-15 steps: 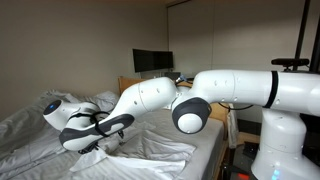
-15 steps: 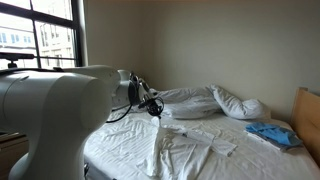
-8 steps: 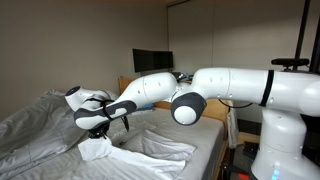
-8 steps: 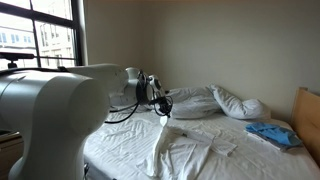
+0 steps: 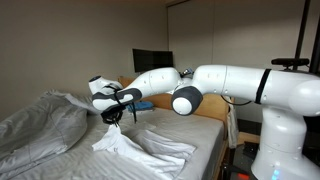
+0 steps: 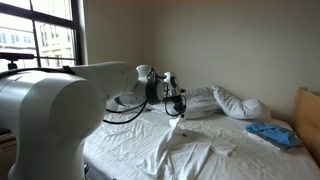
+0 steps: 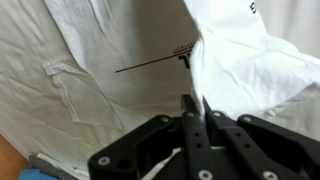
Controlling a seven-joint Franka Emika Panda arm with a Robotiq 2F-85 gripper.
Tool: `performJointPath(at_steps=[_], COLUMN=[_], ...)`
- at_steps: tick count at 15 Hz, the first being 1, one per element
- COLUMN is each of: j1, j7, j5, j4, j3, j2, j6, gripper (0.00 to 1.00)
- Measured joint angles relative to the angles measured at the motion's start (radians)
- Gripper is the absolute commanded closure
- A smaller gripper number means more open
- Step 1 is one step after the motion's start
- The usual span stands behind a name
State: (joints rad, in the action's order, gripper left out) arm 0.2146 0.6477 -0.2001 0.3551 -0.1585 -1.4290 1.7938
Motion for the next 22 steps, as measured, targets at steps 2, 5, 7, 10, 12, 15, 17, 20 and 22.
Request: performJointPath(at_steps=[2,5,7,10,12,15,17,20,22], j1=[-0.035,-0.084,-0.116,-0.163,-0.194,-0.241,-0.269,-0.293,-0.291], j7=[0.028,0.075,0.107,0.157,0.187,0.22,0.226,0.226,0.224], j5=[0.019,0.045,0.061,0.086,0.098,0.115,0.117,0.121,0.121], j4=[0.0,0.0,0.002,0.004,0.005,0.006,0.006,0.006,0.006], j3=[0.001,0.003,0.008,0.016,0.018,0.02,0.021,0.03,0.039], j2=[0.0,0.0,-0.001,-0.003,-0.007,-0.008,-0.008,-0.008,-0.008], j6=[-0.011,-0.048,-0.074,-0.106,-0.123,-0.155,-0.177,-0.209,-0.23], gripper=[0.94,0.93,0.93,0.93,0.93,0.94,0.7,0.64,0.51])
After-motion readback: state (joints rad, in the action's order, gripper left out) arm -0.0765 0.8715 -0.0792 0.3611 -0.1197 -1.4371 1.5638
